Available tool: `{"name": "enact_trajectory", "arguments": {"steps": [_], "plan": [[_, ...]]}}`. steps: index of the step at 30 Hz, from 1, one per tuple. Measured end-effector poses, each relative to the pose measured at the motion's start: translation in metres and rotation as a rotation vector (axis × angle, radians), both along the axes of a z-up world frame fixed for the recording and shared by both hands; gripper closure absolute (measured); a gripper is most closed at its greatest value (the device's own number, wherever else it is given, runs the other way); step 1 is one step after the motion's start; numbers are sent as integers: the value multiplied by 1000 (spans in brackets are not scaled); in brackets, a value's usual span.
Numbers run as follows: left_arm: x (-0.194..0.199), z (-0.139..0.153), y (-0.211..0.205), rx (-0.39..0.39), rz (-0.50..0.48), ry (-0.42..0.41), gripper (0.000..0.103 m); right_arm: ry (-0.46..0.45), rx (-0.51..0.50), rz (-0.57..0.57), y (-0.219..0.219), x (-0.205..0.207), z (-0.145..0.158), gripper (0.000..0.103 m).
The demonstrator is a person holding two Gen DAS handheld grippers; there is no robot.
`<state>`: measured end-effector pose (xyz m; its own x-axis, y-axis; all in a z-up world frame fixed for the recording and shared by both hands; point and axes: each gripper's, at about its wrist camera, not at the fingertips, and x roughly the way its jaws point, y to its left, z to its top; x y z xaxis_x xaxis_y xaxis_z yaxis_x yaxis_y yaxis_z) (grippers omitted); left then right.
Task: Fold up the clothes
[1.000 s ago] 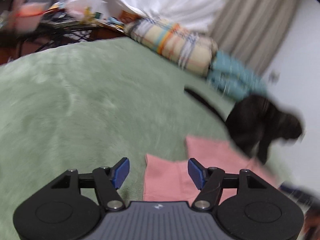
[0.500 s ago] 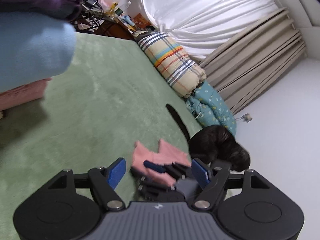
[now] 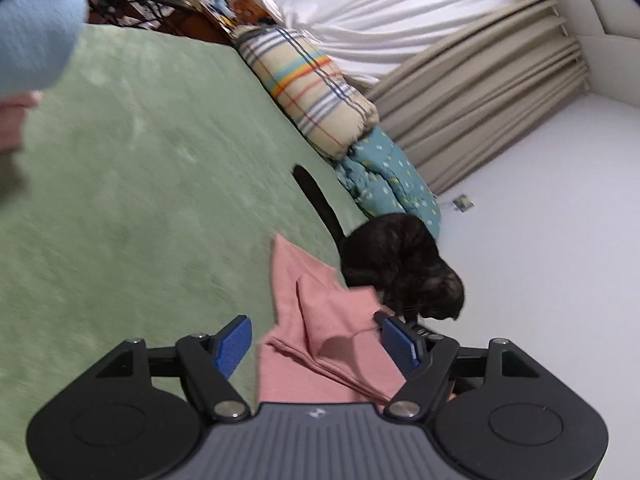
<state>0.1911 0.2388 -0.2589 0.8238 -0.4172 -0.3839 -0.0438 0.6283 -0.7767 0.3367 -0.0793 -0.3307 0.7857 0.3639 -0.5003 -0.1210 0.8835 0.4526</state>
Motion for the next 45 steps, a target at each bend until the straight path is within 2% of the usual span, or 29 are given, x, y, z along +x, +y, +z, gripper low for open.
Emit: {"name": "enact_trajectory", "arguments": {"steps": [4,8,10,13,16,18,19,23,25,28,31,32,34,35,38,41,43,45], "plan": [[4,-4,-18,14,-36,16,31,68,47,-21,-16,6,-24,94],[2,-9,-21,28,-42,38,31,2,74,-109,-29,-5,-24,96],[3,-11,-19,28,-38,51,31,-29,37,-141,-35,-6,-21,96],[4,-12,-19,23,-38,55,31,-28,12,-138,-40,-2,-20,96],[4,-11,-22,28,-46,54,31,-54,-68,-111,-36,-5,-18,96],[5,-11,-24,28,-52,55,31,-93,-174,-108,-29,-10,-15,96],[5,-11,-25,26,-55,56,31,-91,-179,-106,-31,-13,-17,96],[7,-15,-27,24,-67,72,31,10,-143,-73,-40,-4,-30,81],[8,-16,-29,23,-74,79,31,6,-133,-107,-48,-8,-30,78],[19,-18,-36,45,-101,81,31,-66,-154,-183,-62,-19,-19,78],[41,-16,-49,70,-145,65,31,-120,-131,-110,-63,-17,-9,80],[54,-14,-60,98,-166,49,31,-117,-81,-17,-60,-8,-6,88],[73,-12,-75,139,-188,34,31,-66,-28,158,-45,16,-4,89],[92,-14,-89,173,-202,31,32,-48,-43,202,-37,26,-5,90],[126,-24,-115,209,-221,11,33,-32,-121,329,-9,54,-9,90],[150,-36,-132,175,-238,-32,36,-4,-155,451,18,84,-19,91],[157,-47,-136,151,-256,-41,36,6,-170,479,26,97,-25,90],[162,-58,-137,111,-281,-41,36,18,-257,560,41,110,-35,90]]}}
